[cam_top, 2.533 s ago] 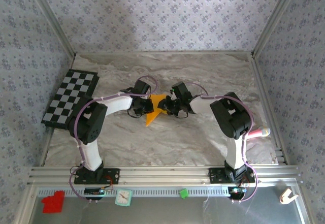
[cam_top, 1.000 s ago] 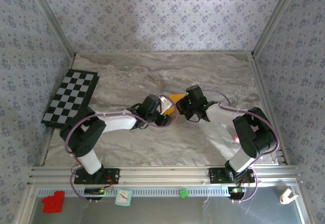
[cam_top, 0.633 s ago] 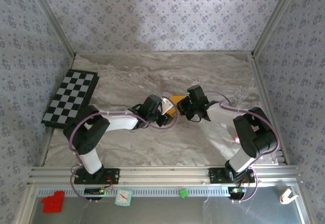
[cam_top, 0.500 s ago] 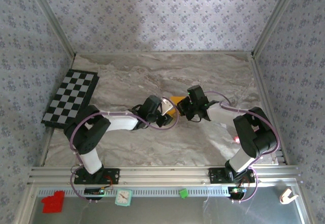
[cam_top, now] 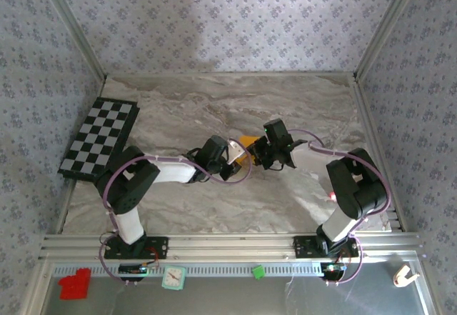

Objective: Fold a paper plane with a square sheet of paper (pick it up from the middle)
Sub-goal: Fold the wing for the fifth time at the center of the table.

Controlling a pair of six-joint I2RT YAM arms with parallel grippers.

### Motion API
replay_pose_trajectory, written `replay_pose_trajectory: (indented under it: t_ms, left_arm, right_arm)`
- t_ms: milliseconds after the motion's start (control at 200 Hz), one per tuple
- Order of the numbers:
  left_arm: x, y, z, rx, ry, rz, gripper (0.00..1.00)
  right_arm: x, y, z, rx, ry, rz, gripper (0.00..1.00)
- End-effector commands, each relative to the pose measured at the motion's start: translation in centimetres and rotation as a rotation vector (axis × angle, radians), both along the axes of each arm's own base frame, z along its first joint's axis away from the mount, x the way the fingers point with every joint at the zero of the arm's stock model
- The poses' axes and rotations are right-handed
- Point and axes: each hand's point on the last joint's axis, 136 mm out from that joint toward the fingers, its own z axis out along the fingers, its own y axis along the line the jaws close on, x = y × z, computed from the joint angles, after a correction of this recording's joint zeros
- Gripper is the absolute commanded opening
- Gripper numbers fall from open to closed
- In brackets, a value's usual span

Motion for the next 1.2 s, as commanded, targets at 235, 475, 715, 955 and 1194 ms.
replay_pose_trajectory:
  t_ms: [235, 475, 715, 955, 1194]
  left_arm:
    - [-0.6, -0.1, -0.5, -0.039, 0.046, -0.027, 0.15]
    - [-0.5, 0.1, 0.0, -0.110, 0.122, 0.000, 0.05]
    - [0.0, 0.5, 0.7, -0.212, 0.254, 0.093, 0.00]
    - [0.3, 0.6, 1.0, -0.297, 0.397, 0.180, 0.00]
    - [0.3, 0.1, 1.4, -0.365, 0.548, 0.224, 0.00]
  right_arm:
    - [0.3, -1.4, 0.5, -0.079, 0.018, 0.030, 0.59]
    - [1.1, -2.2, 1.3, -0.133, -0.053, 0.073, 0.69]
    - [1.9, -3.5, 3.1, -0.215, -0.190, 0.147, 0.73]
    - [2.2, -3.5, 4.3, -0.237, -0.316, 0.269, 0.74]
    - [1.9, -3.2, 3.8, -0.237, -0.409, 0.372, 0.74]
